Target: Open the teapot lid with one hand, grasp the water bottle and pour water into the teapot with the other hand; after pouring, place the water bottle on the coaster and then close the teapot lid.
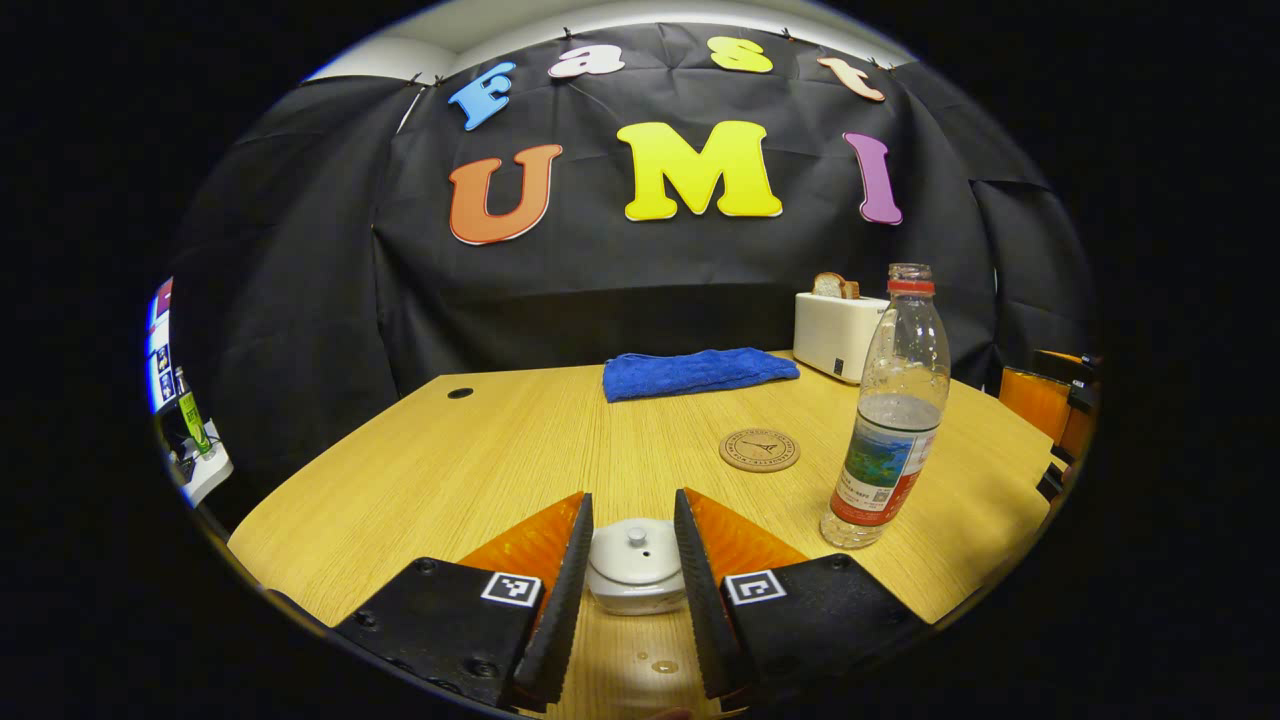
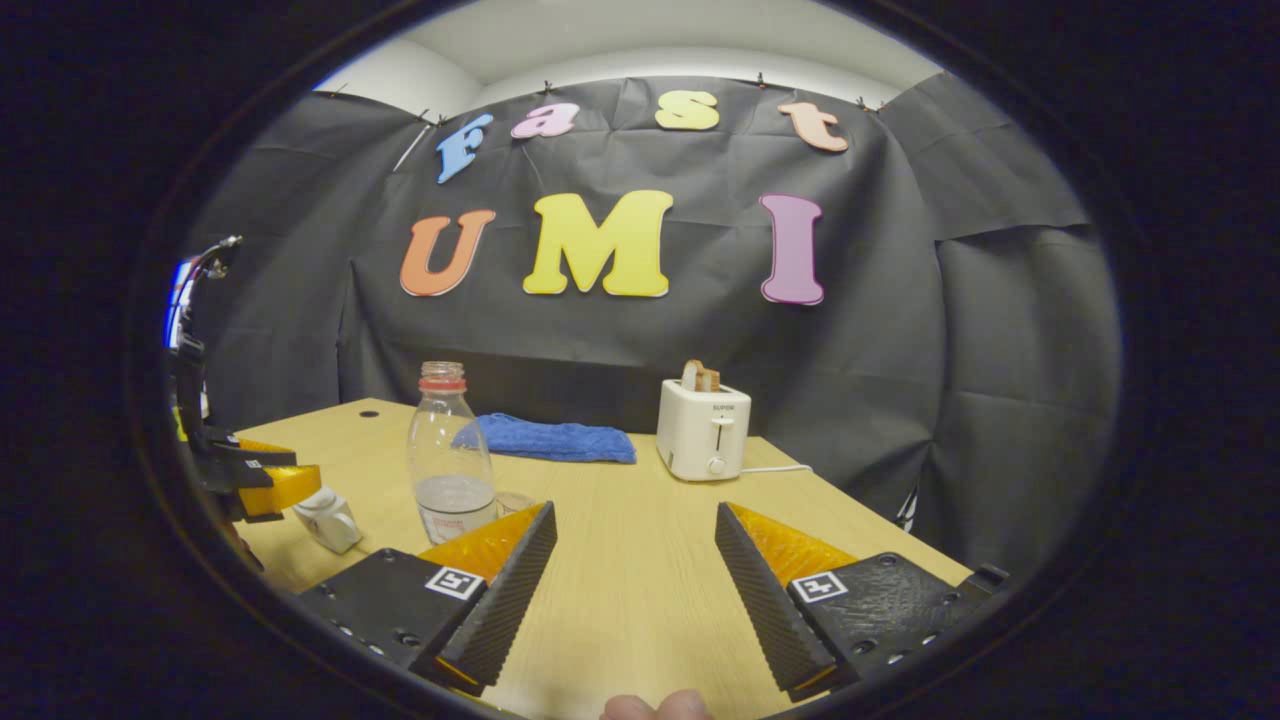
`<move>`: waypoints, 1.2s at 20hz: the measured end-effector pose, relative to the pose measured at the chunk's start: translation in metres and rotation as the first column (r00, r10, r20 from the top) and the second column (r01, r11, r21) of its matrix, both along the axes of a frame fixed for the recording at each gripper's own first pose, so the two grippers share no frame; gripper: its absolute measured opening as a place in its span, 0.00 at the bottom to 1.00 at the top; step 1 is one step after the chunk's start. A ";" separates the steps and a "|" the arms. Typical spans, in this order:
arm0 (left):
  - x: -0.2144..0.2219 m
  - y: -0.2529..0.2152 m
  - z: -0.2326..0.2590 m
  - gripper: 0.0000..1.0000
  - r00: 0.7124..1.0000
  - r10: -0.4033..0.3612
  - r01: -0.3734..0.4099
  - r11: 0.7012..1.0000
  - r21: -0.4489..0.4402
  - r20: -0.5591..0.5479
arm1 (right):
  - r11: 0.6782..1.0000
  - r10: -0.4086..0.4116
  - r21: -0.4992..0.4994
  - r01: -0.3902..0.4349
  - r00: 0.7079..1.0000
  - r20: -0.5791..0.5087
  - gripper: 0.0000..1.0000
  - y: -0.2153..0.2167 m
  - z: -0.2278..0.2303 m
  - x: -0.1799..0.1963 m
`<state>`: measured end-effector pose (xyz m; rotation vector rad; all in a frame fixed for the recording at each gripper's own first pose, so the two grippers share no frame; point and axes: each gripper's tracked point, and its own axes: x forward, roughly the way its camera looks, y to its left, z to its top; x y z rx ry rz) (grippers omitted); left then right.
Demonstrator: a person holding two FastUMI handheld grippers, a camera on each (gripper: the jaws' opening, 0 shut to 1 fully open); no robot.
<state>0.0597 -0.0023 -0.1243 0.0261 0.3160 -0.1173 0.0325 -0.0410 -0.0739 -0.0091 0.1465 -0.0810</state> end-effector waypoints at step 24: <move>-0.007 0.012 0.036 0.03 0.998 0.007 -0.002 0.996 -0.094 0.060 | 0.961 0.270 0.077 -0.265 0.961 -0.058 0.99 0.090 -0.028 0.002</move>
